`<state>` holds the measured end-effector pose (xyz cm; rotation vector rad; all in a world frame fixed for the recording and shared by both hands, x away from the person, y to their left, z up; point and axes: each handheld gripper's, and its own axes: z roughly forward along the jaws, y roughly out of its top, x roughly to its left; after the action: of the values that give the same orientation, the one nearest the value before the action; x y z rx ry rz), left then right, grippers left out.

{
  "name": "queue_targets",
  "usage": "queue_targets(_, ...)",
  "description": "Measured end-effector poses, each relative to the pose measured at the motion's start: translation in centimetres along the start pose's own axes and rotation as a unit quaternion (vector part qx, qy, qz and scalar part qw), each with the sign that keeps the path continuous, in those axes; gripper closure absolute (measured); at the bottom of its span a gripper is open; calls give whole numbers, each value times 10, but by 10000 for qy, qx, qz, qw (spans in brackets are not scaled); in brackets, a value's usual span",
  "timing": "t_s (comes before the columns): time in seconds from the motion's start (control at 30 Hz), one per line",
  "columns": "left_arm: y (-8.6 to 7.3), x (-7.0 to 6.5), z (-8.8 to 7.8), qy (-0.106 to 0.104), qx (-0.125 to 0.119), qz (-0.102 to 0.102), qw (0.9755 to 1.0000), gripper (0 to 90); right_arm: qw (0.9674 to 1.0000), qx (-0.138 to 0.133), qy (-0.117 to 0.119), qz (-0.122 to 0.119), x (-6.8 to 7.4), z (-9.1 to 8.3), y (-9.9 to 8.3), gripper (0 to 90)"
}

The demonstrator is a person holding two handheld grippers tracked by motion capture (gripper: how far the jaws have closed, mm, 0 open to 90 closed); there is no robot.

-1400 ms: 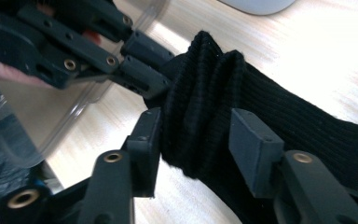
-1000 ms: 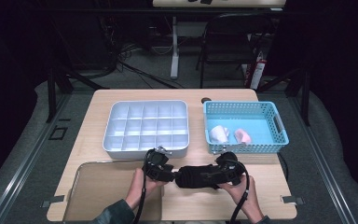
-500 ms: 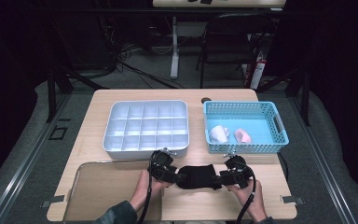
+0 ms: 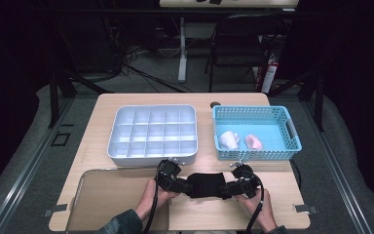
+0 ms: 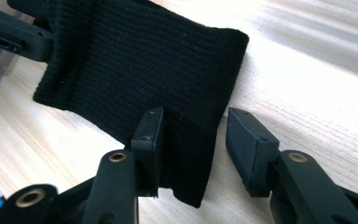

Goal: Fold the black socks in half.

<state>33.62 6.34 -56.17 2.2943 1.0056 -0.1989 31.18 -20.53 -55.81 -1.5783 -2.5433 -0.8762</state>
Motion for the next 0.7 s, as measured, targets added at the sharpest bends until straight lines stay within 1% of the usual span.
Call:
queue_targets(0.07, 0, -1, 0, 9, 4, 43, 10000, 626, 9999, 14, -68, -121, 2, 0, 0, 588)
queue_targets(0.1, 0, -1, 0, 9, -7, 49, 10000, 634, 9999, -24, -86, -74, 3, 1, -1, 602)
queue_targets(0.13, 0, -1, 0, 11, -22, 43, 10000, 641, 9999, 22, -84, -96, 3, 1, -1, 616)
queue_targets(0.2, 0, -1, 1, 15, -24, 59, 10000, 656, 9999, 24, -63, -110, 4, 1, -1, 654)
queue_targets(0.23, -1, -1, 1, 15, -16, 55, 10000, 662, 9999, 53, -33, -99, 4, 1, -1, 666)
queue_targets(0.3, -1, -1, 1, 29, -26, 61, 10000, 675, 10000, 59, 43, 27, 3, 2, -1, 691)
queue_targets(0.37, -1, -1, 1, 35, -38, 54, 10000, 677, 9998, 106, 109, 96, 2, 2, 0, 716)
queue_targets(0.4, -1, -1, 1, 28, -51, 34, 10000, 679, 9998, 58, 119, 155, 3, 2, 0, 736)
queue_targets(0.47, -1, 0, 2, 16, -65, 8, 10000, 681, 9997, 54, 167, 152, 2, 1, -1, 776)
queue_targets(0.5, -1, 0, 2, 31, -70, 18, 10000, 688, 9998, 36, 143, 168, 3, 0, -1, 787)
queue_targets(0.6, -2, -2, 3, 79, -97, 45, 9999, 724, 9997, -28, 133, 187, 4, 0, -1, 802)
queue_targets(0.7, -3, -2, 4, 43, -148, 32, 9999, 754, 9998, -7, 125, 145, 3, -3, -1, 804)
